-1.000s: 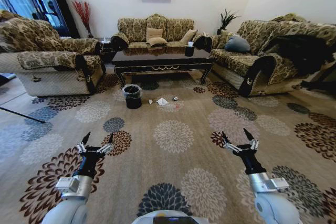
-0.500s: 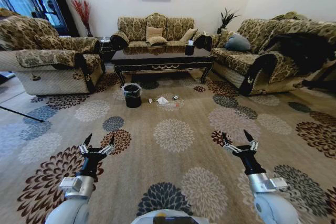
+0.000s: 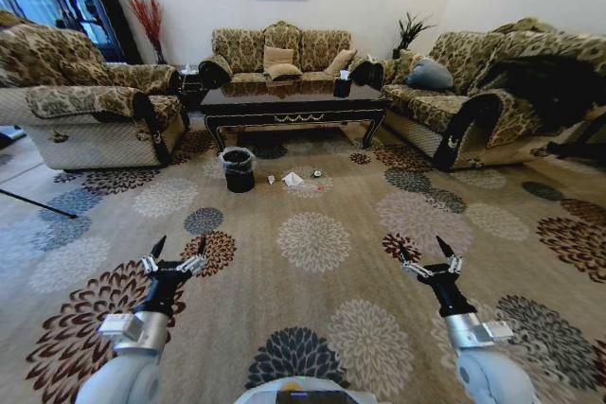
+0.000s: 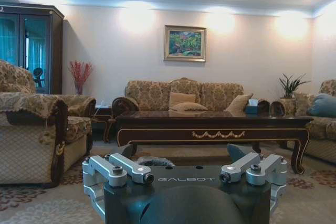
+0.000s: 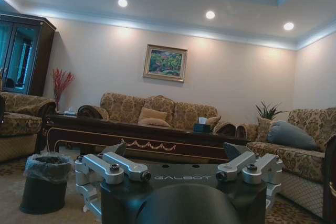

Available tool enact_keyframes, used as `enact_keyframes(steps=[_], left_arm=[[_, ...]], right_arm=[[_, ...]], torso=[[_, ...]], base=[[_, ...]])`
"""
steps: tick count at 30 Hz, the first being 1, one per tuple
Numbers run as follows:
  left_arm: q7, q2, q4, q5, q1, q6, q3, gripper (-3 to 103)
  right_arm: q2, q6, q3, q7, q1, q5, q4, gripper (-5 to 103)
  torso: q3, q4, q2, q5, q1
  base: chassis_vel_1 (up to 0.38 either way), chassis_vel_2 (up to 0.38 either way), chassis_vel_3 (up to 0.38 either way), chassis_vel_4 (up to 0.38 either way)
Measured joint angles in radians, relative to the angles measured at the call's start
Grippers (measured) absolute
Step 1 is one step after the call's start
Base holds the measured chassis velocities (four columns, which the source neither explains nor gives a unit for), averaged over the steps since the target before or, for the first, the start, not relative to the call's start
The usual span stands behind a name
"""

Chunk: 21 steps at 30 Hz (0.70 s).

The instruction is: Move to the front of the table and pick up the trash from the floor, then place it into the trash bin.

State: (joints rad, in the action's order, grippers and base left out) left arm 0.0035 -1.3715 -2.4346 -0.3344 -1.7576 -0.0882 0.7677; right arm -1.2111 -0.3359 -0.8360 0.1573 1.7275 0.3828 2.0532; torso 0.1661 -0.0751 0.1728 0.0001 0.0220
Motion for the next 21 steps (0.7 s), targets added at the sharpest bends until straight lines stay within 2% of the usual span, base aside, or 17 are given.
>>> enact_keyframes(steps=[21], left_arm=[[0.003, -0.008, -0.031, 0.026, -0.030, 0.013, 0.003, 100]], right_arm=[[-0.003, -0.006, 0.004, -0.001, 0.003, -0.004, -0.002, 100]], torso=[[-0.064, 0.0001, -0.080, -0.0001, -0.017]], base=[[0.000, 0.000, 0.000, 0.000]])
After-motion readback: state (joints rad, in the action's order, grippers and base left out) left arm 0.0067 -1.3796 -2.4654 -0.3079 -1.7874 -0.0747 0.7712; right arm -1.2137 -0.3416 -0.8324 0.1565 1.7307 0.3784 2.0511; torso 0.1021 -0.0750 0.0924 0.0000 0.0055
